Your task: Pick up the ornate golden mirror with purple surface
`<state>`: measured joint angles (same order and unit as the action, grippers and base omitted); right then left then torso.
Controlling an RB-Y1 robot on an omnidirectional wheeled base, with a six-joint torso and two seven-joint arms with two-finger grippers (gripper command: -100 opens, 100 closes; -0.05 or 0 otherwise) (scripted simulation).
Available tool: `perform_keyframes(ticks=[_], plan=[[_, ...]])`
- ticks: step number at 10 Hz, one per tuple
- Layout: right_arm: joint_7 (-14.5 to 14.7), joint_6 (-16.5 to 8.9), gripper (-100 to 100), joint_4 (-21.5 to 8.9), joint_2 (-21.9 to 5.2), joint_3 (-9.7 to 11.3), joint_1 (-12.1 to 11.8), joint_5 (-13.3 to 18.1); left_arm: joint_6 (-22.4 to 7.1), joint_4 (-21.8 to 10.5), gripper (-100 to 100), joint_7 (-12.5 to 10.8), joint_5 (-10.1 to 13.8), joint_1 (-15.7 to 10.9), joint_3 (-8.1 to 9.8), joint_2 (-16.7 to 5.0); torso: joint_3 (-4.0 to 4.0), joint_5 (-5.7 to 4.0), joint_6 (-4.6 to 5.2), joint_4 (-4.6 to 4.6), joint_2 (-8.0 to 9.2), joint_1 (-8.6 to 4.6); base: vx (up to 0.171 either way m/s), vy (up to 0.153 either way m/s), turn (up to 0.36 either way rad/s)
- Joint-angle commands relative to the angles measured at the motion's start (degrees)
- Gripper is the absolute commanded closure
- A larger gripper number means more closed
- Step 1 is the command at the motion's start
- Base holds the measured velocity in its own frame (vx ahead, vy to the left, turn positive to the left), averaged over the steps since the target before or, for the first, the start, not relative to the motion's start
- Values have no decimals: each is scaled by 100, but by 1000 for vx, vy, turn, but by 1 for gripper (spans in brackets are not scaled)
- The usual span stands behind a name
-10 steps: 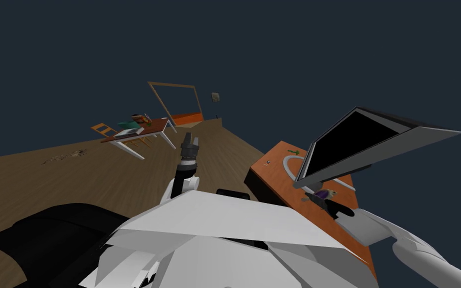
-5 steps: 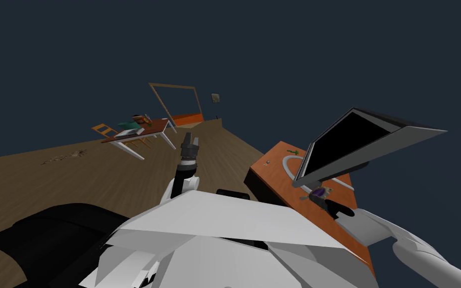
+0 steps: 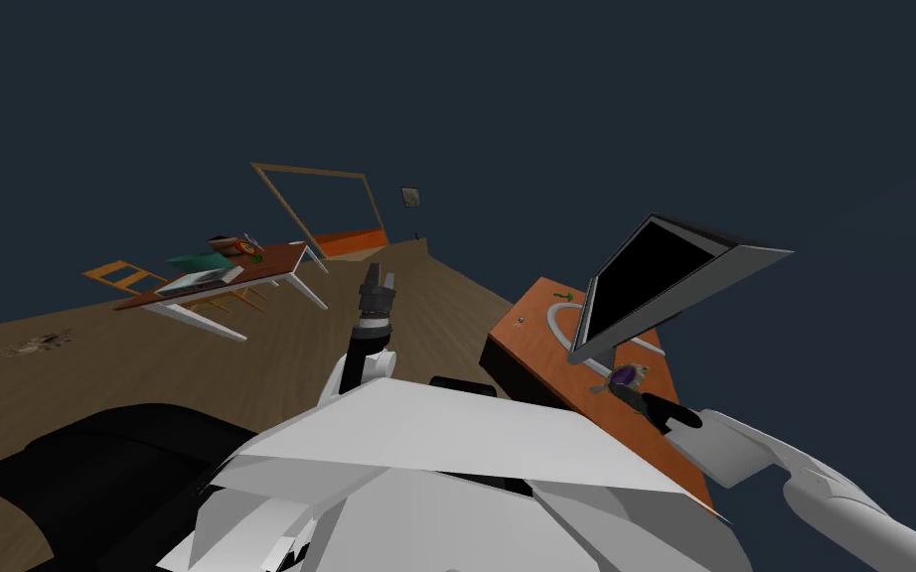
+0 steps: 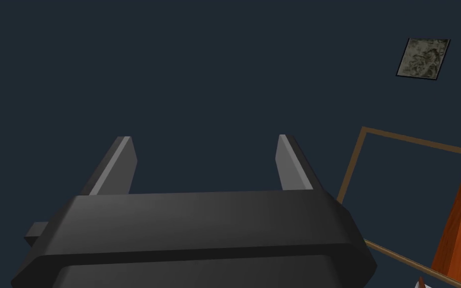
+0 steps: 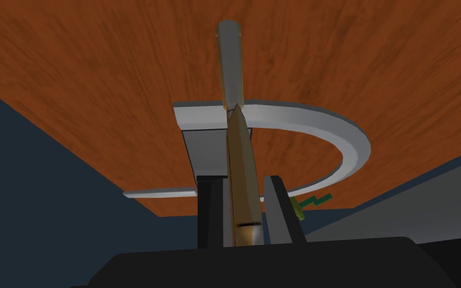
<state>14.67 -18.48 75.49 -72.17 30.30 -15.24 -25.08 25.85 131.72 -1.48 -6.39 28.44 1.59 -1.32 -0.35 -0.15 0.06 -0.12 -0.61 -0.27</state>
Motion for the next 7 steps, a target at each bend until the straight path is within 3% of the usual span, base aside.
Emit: perform_keyframes(ticks=[1, 5, 6, 7], plan=[[79, 47, 100, 212, -96, 17, -31, 61, 0, 0, 0, 0, 0, 0, 0, 0, 0, 0, 0, 0, 0, 0, 163, 17, -295], [198, 97, 100, 666, -282, 22, -122, 205, 0, 0, 0, 0, 0, -1, -1, 0, 6, 5, -5, 2, 12, 15, 114, 38, -251], [195, 103, 100, 552, -238, 57, -66, 162, 0, 0, 0, 0, 0, -2, -1, 0, 8, 4, -10, 4, 13, 8, 45, 9, -48], [202, 104, 0, 564, -241, 60, -71, 166, 0, 0, 0, 0, 0, -3, -1, 0, 14, 2, -18, 7, 26, 2, 7, 3, 9]])
